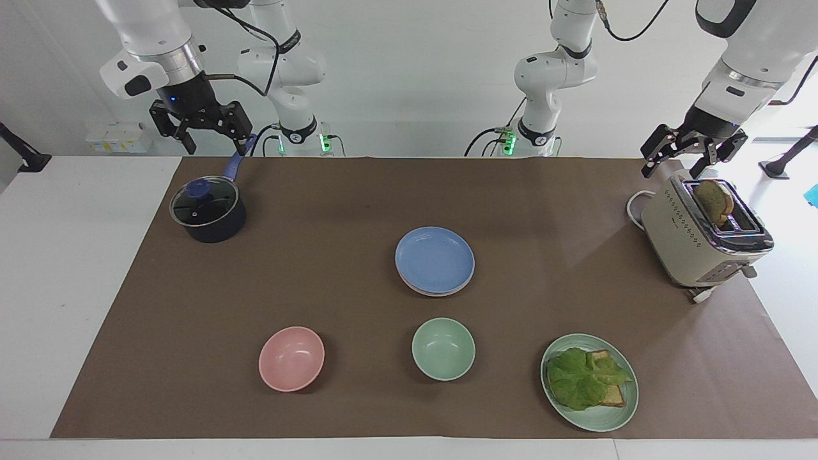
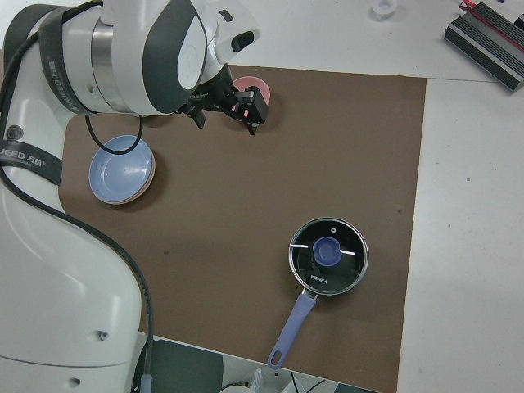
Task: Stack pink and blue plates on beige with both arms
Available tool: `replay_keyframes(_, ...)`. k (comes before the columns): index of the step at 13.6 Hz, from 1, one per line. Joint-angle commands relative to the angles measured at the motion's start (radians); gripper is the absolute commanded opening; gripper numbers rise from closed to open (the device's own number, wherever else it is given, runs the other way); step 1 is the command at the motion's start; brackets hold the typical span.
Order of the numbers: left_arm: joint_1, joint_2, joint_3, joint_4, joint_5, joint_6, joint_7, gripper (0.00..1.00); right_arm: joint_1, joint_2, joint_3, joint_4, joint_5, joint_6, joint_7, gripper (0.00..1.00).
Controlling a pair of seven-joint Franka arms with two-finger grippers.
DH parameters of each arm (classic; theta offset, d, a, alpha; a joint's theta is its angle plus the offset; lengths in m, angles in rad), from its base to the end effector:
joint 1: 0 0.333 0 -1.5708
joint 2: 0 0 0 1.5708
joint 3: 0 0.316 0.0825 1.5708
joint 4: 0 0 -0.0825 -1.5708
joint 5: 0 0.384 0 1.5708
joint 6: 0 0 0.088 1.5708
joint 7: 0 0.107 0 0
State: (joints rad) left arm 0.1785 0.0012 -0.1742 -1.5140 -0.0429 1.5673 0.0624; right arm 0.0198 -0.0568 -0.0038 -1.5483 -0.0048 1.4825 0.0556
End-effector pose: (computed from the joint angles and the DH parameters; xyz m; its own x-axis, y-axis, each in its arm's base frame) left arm 0.5552 -0.0021 0.6504 0.9968 -0.0582 0.0547 -0.0604 -0.9974 0.0397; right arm 0.5277 0.0078 0.6580 0.9992 -0.0400 -0.0087 -0.0400 -0.9992 0.0051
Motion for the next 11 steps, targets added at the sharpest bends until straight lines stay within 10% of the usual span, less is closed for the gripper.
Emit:
replay_keyframes(1,0.001,-0.01,-0.001,0.0,0.02,-0.018,0.005,1.0,-0.014,-0.023,0.002,-0.019,-0.023,-0.007,-0.039,1.0)
replay_keyframes(11,0.001,-0.012,-0.001,0.0,0.02,-0.018,0.005,1.0,-0.014,-0.023,-0.005,-0.013,-0.035,-0.05,-0.057,1.0)
